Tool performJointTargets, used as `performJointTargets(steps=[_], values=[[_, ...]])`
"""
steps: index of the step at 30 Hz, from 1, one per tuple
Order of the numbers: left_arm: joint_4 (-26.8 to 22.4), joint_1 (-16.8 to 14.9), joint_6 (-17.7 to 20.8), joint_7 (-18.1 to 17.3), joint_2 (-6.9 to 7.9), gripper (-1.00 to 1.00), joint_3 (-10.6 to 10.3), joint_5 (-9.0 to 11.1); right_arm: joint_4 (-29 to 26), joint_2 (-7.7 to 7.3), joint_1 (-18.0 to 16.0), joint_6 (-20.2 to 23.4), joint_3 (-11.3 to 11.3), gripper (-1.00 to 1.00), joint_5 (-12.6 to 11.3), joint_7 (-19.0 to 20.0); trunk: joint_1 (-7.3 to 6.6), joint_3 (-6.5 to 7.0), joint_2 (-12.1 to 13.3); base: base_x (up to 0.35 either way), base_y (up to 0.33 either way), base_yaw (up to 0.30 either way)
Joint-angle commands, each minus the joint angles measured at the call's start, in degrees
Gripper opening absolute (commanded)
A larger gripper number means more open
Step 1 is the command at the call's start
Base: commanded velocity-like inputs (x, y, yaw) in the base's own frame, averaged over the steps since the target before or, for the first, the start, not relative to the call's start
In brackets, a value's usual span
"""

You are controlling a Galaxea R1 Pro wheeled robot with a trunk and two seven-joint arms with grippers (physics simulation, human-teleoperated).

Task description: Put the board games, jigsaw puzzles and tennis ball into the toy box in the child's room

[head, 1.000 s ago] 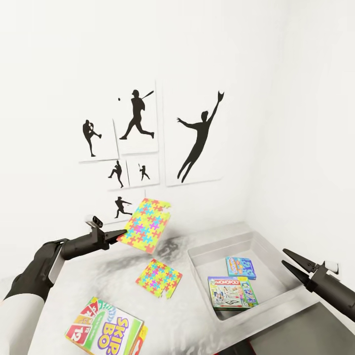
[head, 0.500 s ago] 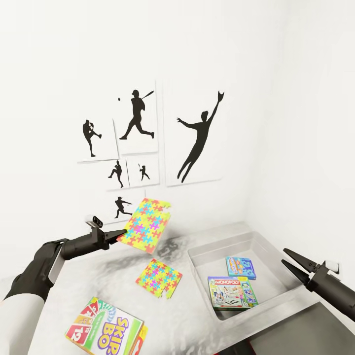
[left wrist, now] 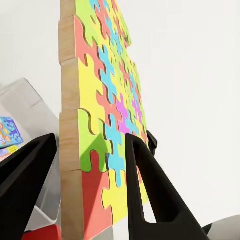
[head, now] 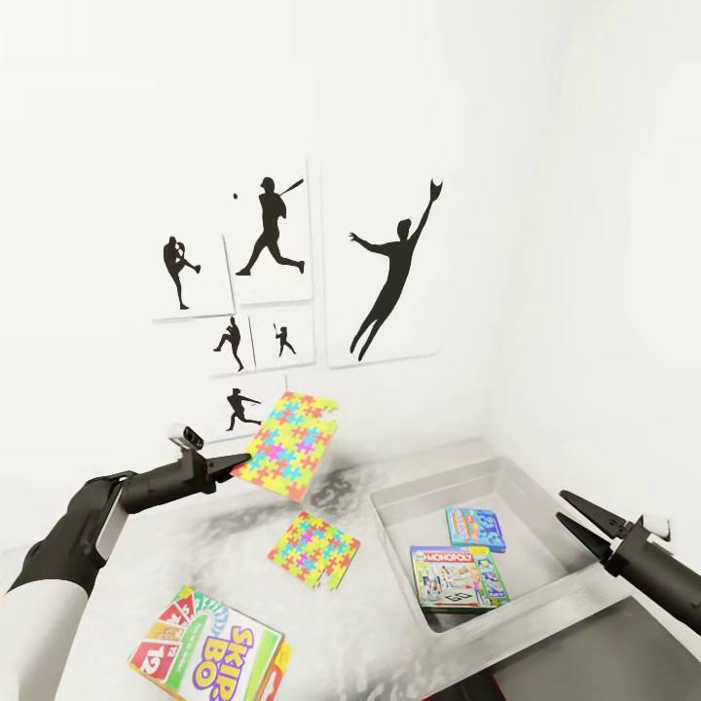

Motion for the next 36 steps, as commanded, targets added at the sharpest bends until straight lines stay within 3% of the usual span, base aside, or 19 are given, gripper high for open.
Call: performJointTargets(steps=[1,9,11,14,17,20,24,27,31,33,36], values=[[0.0,0.0,0.6,-0.2,-0.01,-1.0,0.0,0.0,0.0,0.0,0.0,0.3,-0.1,1.0,0.3,0.4,0.02,-0.04,-0.1,0.0,0.0,0.0],[0.0,0.0,0.7,-0.2,-1.71,-1.0,-0.2,-0.3,0.0,-0.23,0.0,0.3,-0.4,1.0,0.3,2.5,0.02,-0.04,-0.1,0.0,0.0,0.0],[0.0,0.0,0.7,2.0,-2.77,-1.0,-0.3,-0.3,0.0,-0.45,0.0,0.3,-0.6,1.0,0.3,2.6,0.02,-0.04,-0.1,0.0,0.0,0.0],[0.0,-0.1,0.9,9.4,-6.23,-1.0,-0.3,0.0,0.0,-0.66,0.1,0.3,-1.6,1.0,0.3,2.6,0.02,-0.04,-0.1,0.0,0.0,0.0],[0.0,-0.5,1.1,13.9,-9.2,-1.0,-0.4,0.1,0.0,-0.71,0.2,0.3,-2.4,1.0,0.3,2.6,0.02,-0.04,-0.1,0.0,0.0,0.0],[0.0,-3.9,1.4,18.8,-13.55,-1.0,-0.4,0.0,0.0,-0.94,0.4,0.3,-3.5,1.0,0.3,2.5,0.02,-0.04,-0.1,0.0,0.0,0.0],[0.1,-6.7,1.5,23.3,-17.25,-1.0,-0.5,-0.2,0.1,-0.96,0.6,0.3,-6.3,1.0,0.3,2.8,0.02,-0.04,-0.1,0.0,0.0,0.0],[0.2,-8.2,1.6,29.6,-21.07,-1.0,-0.5,-0.2,0.1,-1.07,0.7,0.3,-8.0,1.0,0.3,4.0,0.02,-0.04,-0.1,0.0,0.0,0.0],[0.4,-9.3,1.7,35.8,-23.44,-1.0,-0.9,-0.1,0.1,-1.1,0.7,0.3,-8.6,1.0,0.3,5.6,0.02,-0.04,-0.1,0.0,0.0,0.0],[0.5,-9.6,1.7,37.5,-23.44,-1.0,-2.1,-0.1,0.1,-1.06,0.8,0.3,-8.7,1.0,0.3,6.5,0.02,-0.04,-0.1,0.0,0.0,0.0],[0.5,-9.8,1.7,38.7,-23.44,-1.0,-5.6,0.1,0.1,-0.83,0.8,0.3,-9.1,1.0,0.4,7.9,0.02,-0.04,-0.1,0.0,0.0,0.0]])
